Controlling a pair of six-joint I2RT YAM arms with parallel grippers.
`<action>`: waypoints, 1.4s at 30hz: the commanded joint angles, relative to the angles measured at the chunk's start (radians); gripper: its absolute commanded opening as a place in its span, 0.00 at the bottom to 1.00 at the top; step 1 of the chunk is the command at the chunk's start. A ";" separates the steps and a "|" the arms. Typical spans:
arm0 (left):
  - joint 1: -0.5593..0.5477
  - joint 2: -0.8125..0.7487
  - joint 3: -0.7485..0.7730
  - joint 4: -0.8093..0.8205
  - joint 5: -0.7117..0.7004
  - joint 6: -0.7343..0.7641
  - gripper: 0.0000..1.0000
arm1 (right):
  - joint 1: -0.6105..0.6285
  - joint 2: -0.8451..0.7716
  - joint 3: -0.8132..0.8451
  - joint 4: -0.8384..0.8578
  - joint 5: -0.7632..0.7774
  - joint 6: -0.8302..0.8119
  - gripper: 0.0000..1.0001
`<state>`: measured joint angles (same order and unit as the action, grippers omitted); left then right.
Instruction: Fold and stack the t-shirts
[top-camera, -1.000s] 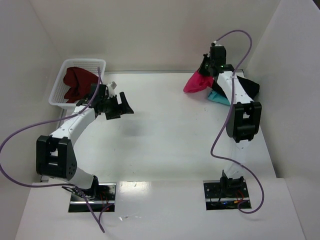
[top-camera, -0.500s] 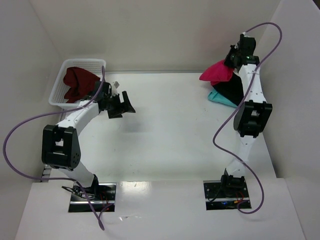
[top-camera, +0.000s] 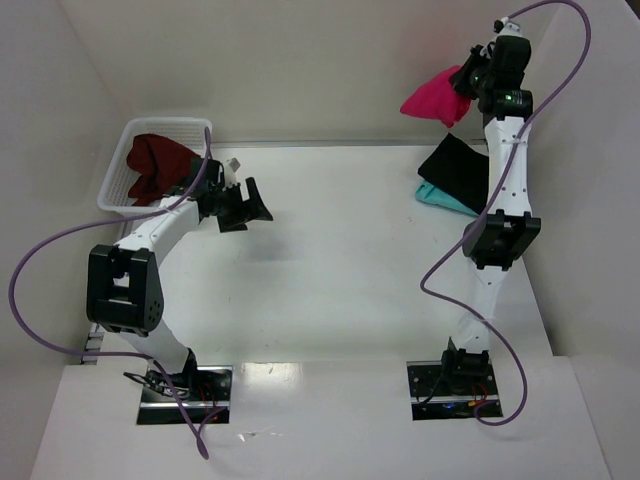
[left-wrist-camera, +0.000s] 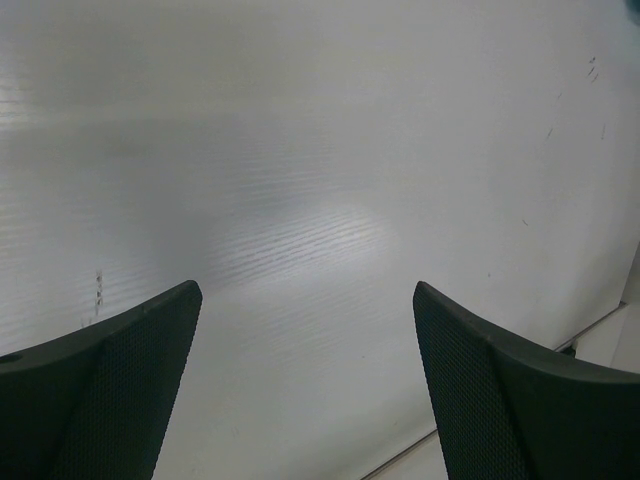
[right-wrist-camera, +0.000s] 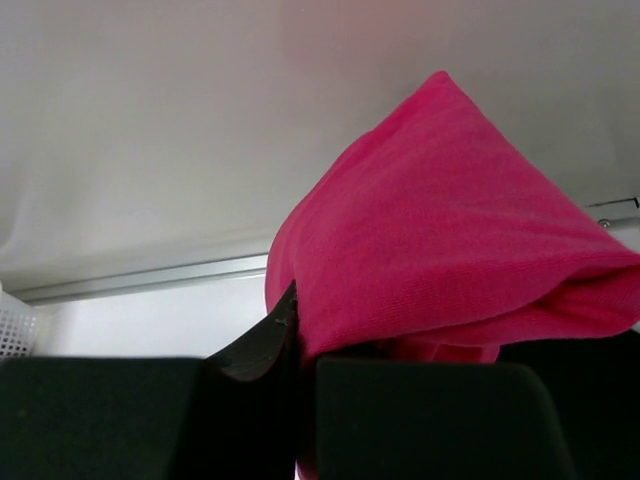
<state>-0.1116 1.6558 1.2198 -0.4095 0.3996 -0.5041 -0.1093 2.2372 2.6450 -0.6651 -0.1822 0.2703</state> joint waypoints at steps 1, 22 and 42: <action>0.007 0.013 0.044 0.021 0.035 -0.010 0.94 | -0.006 -0.019 -0.023 0.007 0.030 -0.025 0.00; 0.016 0.035 0.012 0.031 0.065 -0.001 0.94 | -0.167 -0.298 -0.924 0.222 0.099 -0.062 0.00; 0.016 0.074 -0.017 0.049 0.085 0.018 0.94 | -0.233 -0.192 -0.640 0.119 0.245 -0.051 0.18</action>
<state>-0.1005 1.7081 1.2083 -0.3859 0.4583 -0.5011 -0.3367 2.0102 1.9572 -0.5377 0.0502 0.2237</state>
